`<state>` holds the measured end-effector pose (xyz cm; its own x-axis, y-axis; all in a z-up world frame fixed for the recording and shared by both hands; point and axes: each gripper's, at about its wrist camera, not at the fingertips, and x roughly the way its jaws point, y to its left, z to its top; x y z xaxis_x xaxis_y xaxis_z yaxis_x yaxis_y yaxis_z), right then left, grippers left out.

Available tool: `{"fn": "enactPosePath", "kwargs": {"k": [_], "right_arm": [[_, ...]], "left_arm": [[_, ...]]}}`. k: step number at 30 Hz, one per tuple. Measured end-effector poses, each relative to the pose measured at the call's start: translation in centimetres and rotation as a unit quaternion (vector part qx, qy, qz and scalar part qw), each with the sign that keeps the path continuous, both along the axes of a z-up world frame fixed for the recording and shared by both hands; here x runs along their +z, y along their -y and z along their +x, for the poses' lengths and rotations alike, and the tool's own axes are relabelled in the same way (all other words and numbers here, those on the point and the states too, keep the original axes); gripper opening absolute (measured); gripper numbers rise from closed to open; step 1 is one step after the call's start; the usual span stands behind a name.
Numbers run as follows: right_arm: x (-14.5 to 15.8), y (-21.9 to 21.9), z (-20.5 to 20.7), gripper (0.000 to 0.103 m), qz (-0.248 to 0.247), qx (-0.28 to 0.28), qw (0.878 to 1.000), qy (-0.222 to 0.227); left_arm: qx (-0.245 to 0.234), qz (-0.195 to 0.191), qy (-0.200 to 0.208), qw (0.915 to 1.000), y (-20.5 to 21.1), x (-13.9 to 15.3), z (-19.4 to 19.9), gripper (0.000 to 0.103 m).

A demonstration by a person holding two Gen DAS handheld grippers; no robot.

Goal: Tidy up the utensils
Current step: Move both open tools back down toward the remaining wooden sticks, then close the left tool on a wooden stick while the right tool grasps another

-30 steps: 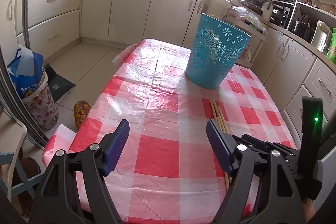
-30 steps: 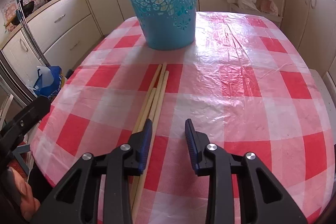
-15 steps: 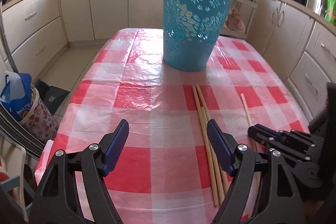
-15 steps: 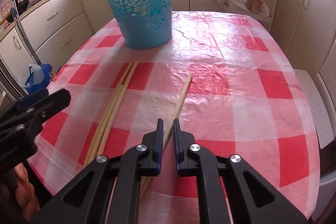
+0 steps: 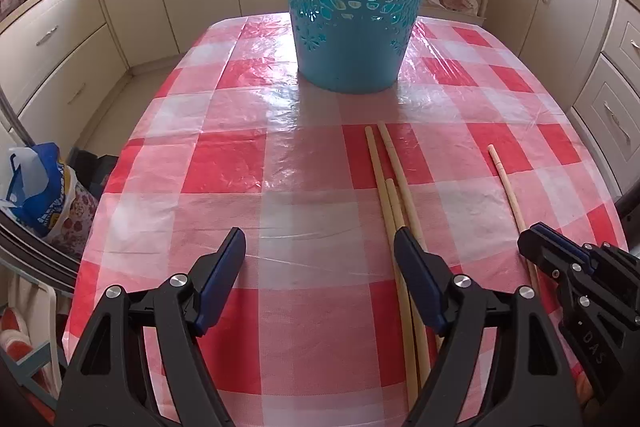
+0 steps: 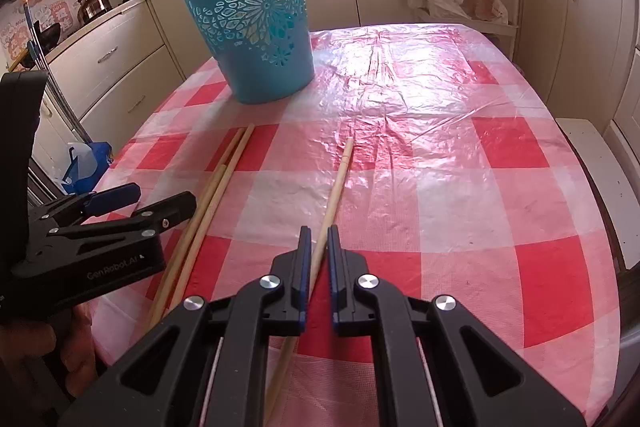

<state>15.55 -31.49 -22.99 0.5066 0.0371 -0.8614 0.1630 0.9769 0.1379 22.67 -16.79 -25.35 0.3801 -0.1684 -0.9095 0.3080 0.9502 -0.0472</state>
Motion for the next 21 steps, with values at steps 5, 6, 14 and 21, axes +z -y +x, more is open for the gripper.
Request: {"fn": "enactPosePath", "kwargs": {"k": [5,6,14,21], "right_arm": [[0.0,0.1,0.1,0.007,0.003,-0.001,1.000,-0.003],[0.0,0.1,0.2,0.008,0.003,0.000,1.000,-0.005],[0.0,0.4,1.6,0.008,0.002,0.005,1.000,-0.023],[-0.2,0.7,2.2,0.008,-0.001,0.013,0.999,-0.029]], "left_arm": [[-0.012,0.011,-0.007,0.9998,0.7,-0.2,0.0,0.073],[-0.013,0.012,-0.004,0.9998,0.8,-0.3,-0.1,0.073],[-0.026,0.026,-0.005,0.9993,0.4,-0.3,0.5,0.072],[-0.048,0.001,-0.016,0.9987,1.2,-0.3,2.3,0.036]]}}
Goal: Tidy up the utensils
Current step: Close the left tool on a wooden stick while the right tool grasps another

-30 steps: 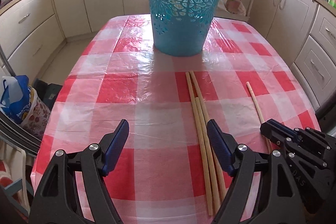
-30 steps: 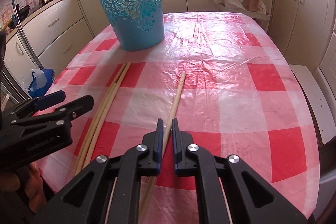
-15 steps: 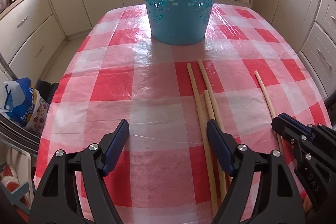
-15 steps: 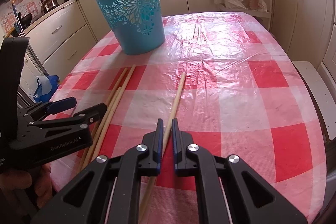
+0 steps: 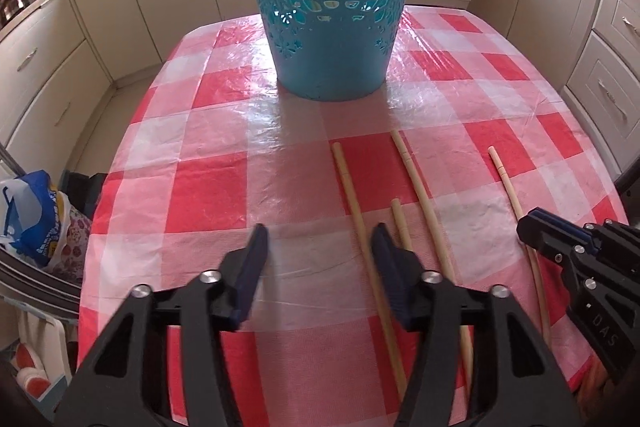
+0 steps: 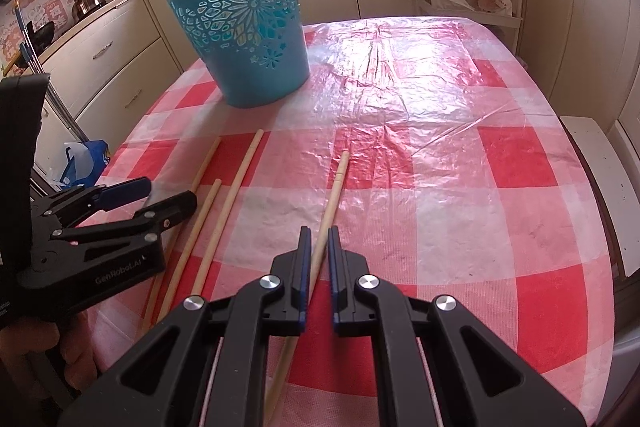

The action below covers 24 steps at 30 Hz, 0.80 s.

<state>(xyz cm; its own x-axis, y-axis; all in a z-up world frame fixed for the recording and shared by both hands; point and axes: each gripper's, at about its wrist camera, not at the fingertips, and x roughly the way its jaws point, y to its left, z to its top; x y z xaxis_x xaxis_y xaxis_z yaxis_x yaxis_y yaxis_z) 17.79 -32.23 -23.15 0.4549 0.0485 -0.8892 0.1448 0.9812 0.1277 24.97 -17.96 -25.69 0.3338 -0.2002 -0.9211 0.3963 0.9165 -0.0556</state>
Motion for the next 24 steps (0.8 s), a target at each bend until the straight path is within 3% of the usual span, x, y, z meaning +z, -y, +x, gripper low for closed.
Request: {"fn": "enactPosePath", "kwargs": {"k": [1,2,12,16,24], "right_arm": [[0.0,0.0,0.0,0.008,0.000,0.006,1.000,-0.002],[0.0,0.0,0.0,0.008,0.002,0.010,1.000,-0.004],[-0.2,0.5,1.6,0.008,-0.003,0.015,1.000,-0.018],[-0.1,0.3,1.5,0.007,0.001,0.019,1.000,-0.022],[-0.2,0.0,1.8,0.007,-0.010,0.025,0.999,-0.029]], "left_arm": [[-0.002,-0.002,-0.002,1.0000,0.1,0.1,0.1,0.018],[-0.006,-0.007,-0.005,0.9999,0.2,0.1,0.1,0.012],[0.004,-0.003,-0.019,0.9998,0.3,-0.2,1.2,0.018],[-0.001,-0.015,-0.023,0.9996,0.2,-0.1,1.0,0.007],[-0.016,-0.010,-0.035,0.9992,0.7,0.0,1.0,0.009]]}}
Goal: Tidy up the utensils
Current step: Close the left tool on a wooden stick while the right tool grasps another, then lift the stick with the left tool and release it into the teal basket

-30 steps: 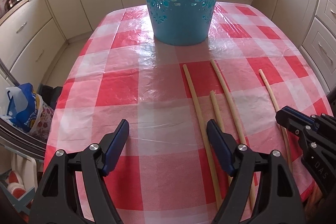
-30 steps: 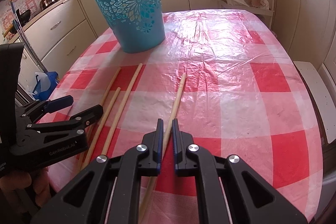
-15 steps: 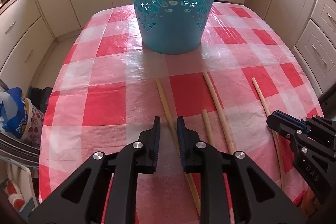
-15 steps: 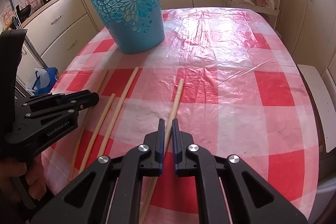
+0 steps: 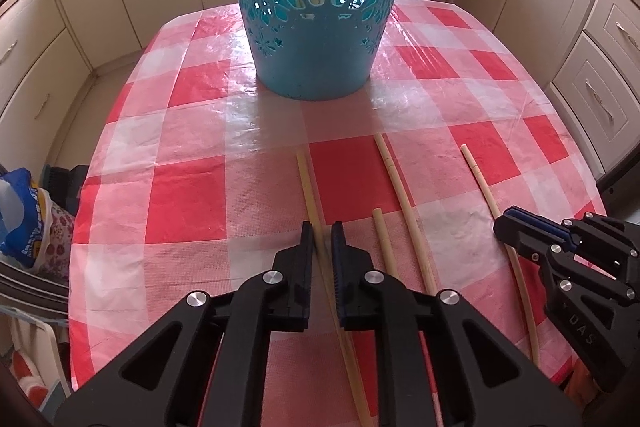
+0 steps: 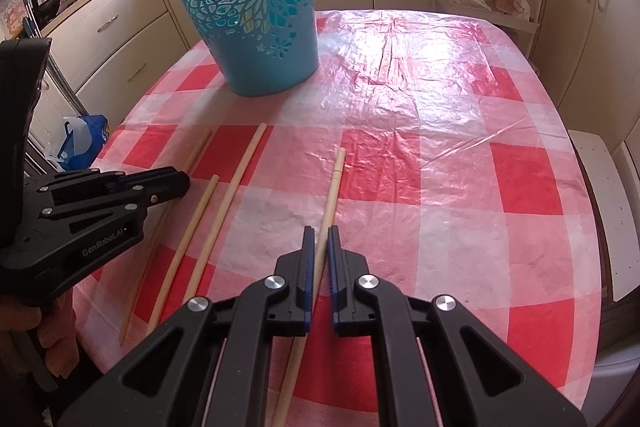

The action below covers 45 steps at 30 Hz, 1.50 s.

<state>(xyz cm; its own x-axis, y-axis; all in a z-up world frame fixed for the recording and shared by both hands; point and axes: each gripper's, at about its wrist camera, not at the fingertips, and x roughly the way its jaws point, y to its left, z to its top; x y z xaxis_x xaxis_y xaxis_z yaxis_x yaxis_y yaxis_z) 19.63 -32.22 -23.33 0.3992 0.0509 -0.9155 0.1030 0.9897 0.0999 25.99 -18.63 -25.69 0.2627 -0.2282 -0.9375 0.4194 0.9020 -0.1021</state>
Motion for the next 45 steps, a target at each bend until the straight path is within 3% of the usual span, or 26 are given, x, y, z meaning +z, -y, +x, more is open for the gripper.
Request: {"fn": "enactPosePath", "kwargs": {"k": [6,12,18,26,33,36,37,42,45], "right_arm": [[0.1,0.2,-1.2,0.007,0.015,-0.031,0.999,0.012],[0.5,0.5,-2.8,0.006,0.031,-0.057,0.998,0.024],[1.8,0.7,-4.6,0.006,0.054,-0.089,0.992,0.066],[5.1,0.5,-5.1,0.006,0.063,-0.106,0.985,0.121],[4.0,-0.2,-4.3,0.007,0.029,-0.074,0.993,0.089],[3.5,-0.7,-3.4,0.028,-0.004,-0.056,0.995,0.080],[3.4,-0.9,-2.9,0.028,-0.014,-0.048,0.996,0.077],[0.8,-1.8,-0.2,0.027,-0.055,-0.012,0.998,0.008],[-0.1,-2.2,-0.4,0.009,-0.077,-0.001,0.997,-0.002]], "left_arm": [[0.007,-0.005,0.024,0.9997,-0.5,0.5,-1.0,0.005],[0.021,-0.024,0.090,0.9955,-1.9,3.7,-2.8,0.005],[0.030,-0.044,0.146,0.9878,-3.0,6.7,-5.0,0.005],[0.042,-0.109,0.206,0.9716,-4.8,10.7,-7.1,0.005],[0.059,-0.132,0.221,0.9644,-6.5,12.6,-7.4,0.005],[0.064,-0.138,0.219,0.9637,-7.1,12.7,-7.5,0.005],[0.065,-0.141,0.218,0.9636,-7.2,12.6,-7.5,0.005],[0.073,-0.146,0.214,0.9632,-7.7,12.2,-7.2,0.005],[0.075,-0.154,0.218,0.9608,-8.0,12.4,-7.2,0.005]]}}
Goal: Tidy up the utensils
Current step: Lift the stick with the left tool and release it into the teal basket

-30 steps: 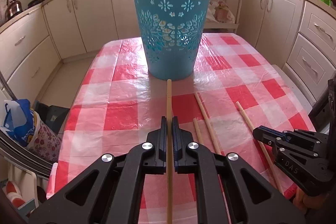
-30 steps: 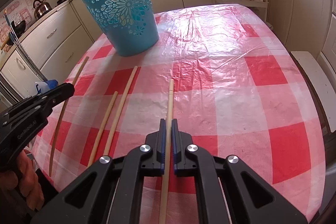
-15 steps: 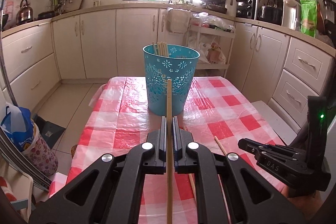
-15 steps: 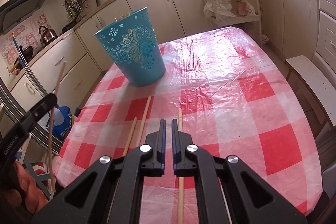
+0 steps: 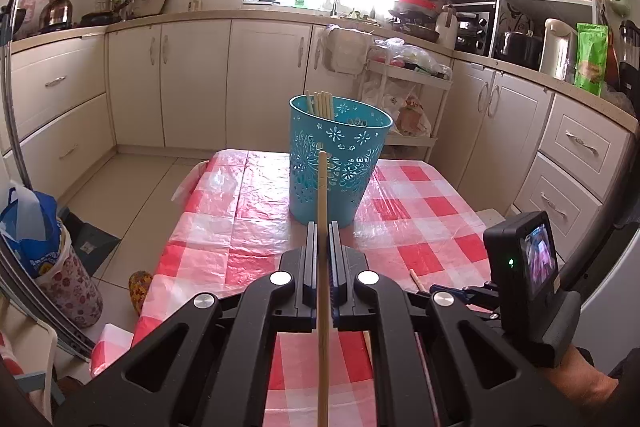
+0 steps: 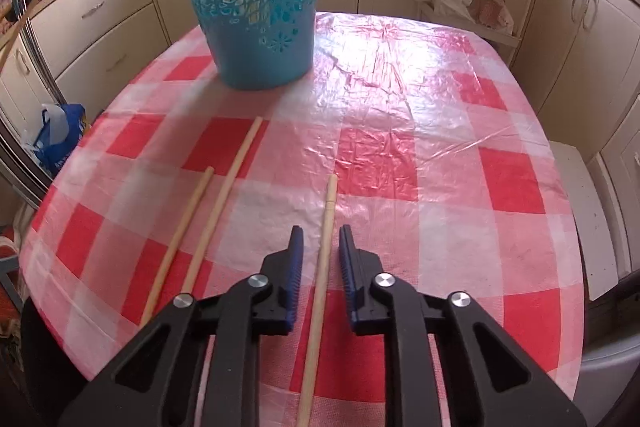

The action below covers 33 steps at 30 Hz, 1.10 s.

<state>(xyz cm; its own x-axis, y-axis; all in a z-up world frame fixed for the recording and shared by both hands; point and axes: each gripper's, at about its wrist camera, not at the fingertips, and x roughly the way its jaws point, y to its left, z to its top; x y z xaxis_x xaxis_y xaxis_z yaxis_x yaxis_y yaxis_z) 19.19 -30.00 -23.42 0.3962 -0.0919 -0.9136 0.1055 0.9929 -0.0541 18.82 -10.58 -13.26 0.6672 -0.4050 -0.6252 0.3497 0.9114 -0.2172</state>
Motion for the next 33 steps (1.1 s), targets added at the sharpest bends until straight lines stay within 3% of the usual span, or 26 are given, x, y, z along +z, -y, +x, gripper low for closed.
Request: {"fn": "enactPosePath", "kwargs": {"k": [3,6,10,14,21,33], "right_arm": [[0.6,0.7,-0.4,0.006,0.021,-0.021,0.999,0.020],[2.8,1.6,-1.2,0.006,0.060,-0.040,0.994,0.082],[6.5,2.1,-2.3,0.006,0.094,-0.054,0.977,0.182],[9.1,2.7,-2.6,0.006,0.099,-0.069,0.962,0.244],[10.1,3.6,-2.3,0.006,0.119,-0.089,0.952,0.269],[8.9,4.9,-1.4,0.006,0.139,-0.092,0.948,0.272]], "left_arm": [[0.003,-0.012,0.008,0.9999,-0.4,0.4,0.2,0.005],[0.010,-0.028,0.022,0.9993,-0.9,1.1,0.3,0.005],[0.023,-0.050,0.040,0.9977,-1.7,2.1,0.8,0.005],[0.036,-0.071,0.057,0.9952,-2.4,3.2,1.7,0.005],[0.043,-0.074,0.078,0.9933,-1.9,4.0,3.9,0.005],[0.046,-0.087,0.116,0.9884,1.2,5.1,10.1,0.005]]}}
